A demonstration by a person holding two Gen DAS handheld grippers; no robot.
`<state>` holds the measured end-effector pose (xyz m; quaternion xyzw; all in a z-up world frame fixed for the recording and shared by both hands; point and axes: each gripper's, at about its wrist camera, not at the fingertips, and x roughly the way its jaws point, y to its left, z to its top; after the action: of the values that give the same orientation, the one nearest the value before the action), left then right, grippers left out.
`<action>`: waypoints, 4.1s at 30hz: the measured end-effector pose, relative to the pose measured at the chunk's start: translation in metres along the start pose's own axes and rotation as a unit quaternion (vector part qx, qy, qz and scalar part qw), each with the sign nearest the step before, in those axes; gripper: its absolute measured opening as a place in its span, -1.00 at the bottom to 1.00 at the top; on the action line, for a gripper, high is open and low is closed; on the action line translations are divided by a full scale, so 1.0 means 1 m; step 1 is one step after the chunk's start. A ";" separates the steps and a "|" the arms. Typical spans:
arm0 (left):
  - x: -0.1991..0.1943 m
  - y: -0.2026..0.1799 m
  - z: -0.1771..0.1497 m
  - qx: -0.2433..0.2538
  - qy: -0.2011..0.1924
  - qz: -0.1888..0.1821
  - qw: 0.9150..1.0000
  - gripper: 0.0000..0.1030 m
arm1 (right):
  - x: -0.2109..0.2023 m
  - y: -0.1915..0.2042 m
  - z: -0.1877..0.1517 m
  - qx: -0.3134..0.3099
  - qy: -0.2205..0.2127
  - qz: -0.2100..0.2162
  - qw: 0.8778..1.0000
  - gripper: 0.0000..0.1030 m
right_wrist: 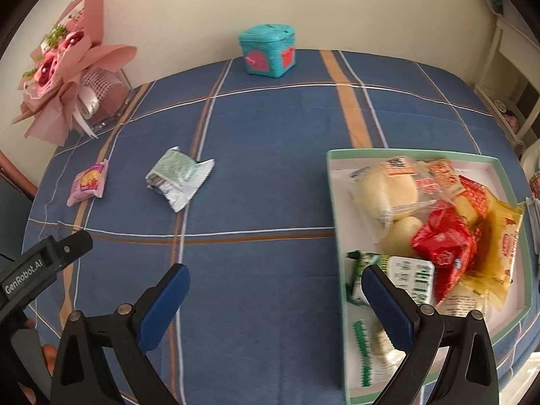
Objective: Organize snacks
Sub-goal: 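Withdraw both open tools from the tray toward the remaining packets, then move left tool toward the pink swiss roll packet while right tool approaches the green-white packet, then close left tool on the pink swiss roll packet while right tool closes on the green-white packet, then carry the pink packet with left tool over the tray while right tool carries the green-white packet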
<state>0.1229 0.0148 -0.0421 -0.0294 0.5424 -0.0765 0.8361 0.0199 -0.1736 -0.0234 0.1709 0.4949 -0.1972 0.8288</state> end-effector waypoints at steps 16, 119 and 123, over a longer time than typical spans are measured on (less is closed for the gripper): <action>0.003 0.057 0.025 -0.012 -0.014 0.017 1.000 0.94 | 0.017 0.051 0.004 -0.029 0.003 0.023 0.999 1.00; -0.020 -0.050 0.002 0.124 -0.034 -0.061 0.990 -0.22 | 0.000 -0.010 0.016 -0.018 0.019 0.032 0.999 0.04; -0.034 -0.084 -0.019 0.157 -0.040 -0.085 0.983 -0.22 | -0.020 -0.042 0.004 0.001 0.009 0.022 1.000 0.04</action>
<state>0.0836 -0.0622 -0.0082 0.0535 0.4854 -0.2306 0.8416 -0.0068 -0.2083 -0.0071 0.1844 0.4979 -0.1775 0.8286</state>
